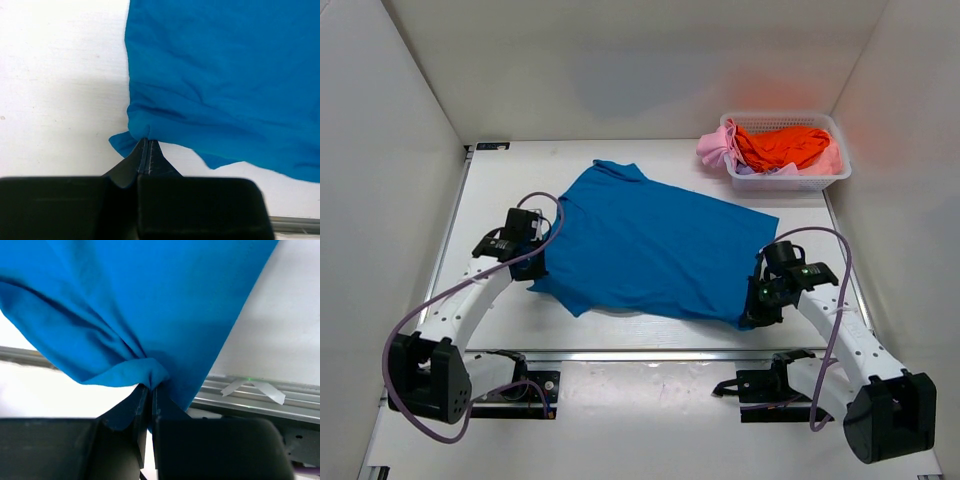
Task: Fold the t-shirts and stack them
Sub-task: Grap the side of the flattened tshirt closest away from the robot with both arms, then fold the flattened tshirt in 1/3 of the way
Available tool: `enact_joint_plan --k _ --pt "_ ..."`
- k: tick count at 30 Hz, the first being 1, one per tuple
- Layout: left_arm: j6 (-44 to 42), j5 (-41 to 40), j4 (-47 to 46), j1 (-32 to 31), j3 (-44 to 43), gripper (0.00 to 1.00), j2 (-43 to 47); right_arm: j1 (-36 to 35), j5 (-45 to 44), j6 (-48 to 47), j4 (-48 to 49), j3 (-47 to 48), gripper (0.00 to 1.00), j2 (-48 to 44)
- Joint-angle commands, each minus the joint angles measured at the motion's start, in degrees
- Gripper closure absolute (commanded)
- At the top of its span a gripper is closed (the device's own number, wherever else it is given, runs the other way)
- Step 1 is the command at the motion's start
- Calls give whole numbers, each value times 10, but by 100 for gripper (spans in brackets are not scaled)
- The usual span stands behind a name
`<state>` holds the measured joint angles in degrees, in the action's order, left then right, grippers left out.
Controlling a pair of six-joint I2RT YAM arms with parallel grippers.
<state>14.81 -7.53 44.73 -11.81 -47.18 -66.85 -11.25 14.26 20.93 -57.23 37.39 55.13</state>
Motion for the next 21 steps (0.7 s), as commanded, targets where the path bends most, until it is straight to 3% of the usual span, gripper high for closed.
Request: enact_joint_plan --k 1,12,21 --pt "-5 -9 -23 9 -42 100 -12 -33 12 6 -18 -2 100 -6" --pt "2 -6 -46 32 -128 100 -94 -17 29 -30 -30 3 100 36" --pt "22 12 -66 22 -232 100 -198 50 30 -48 -33 4 100 59"
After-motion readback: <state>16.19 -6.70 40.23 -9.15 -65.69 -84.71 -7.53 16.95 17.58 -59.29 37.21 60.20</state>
